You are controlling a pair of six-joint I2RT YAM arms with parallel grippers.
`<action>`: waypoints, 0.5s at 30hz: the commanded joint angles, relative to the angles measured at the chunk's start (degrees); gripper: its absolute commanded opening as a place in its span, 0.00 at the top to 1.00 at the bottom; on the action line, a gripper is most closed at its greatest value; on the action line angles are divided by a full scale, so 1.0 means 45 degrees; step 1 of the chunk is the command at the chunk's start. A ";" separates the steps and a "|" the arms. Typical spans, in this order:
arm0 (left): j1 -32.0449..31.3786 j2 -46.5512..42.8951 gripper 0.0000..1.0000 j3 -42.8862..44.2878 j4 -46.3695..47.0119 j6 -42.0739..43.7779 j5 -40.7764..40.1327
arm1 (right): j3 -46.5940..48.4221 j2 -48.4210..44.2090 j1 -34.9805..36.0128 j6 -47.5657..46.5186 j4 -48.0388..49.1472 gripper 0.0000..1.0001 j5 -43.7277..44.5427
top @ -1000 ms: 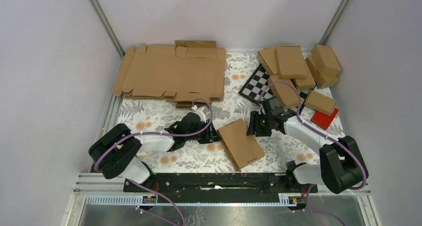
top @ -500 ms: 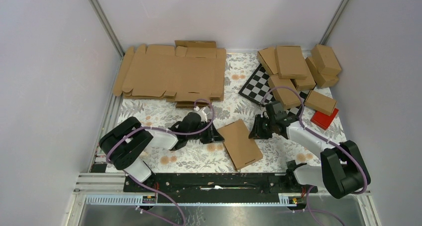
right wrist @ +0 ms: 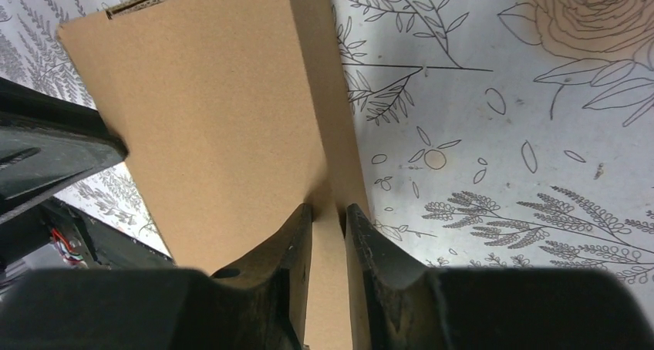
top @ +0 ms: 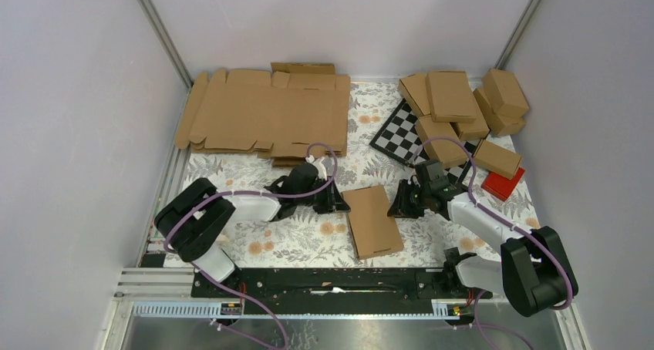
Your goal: Fold the paper box
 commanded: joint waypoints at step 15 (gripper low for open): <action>-0.0577 -0.0867 0.79 0.2079 0.2555 -0.0780 0.2005 | -0.0055 0.0448 0.0359 0.0698 0.1114 0.77 -0.1724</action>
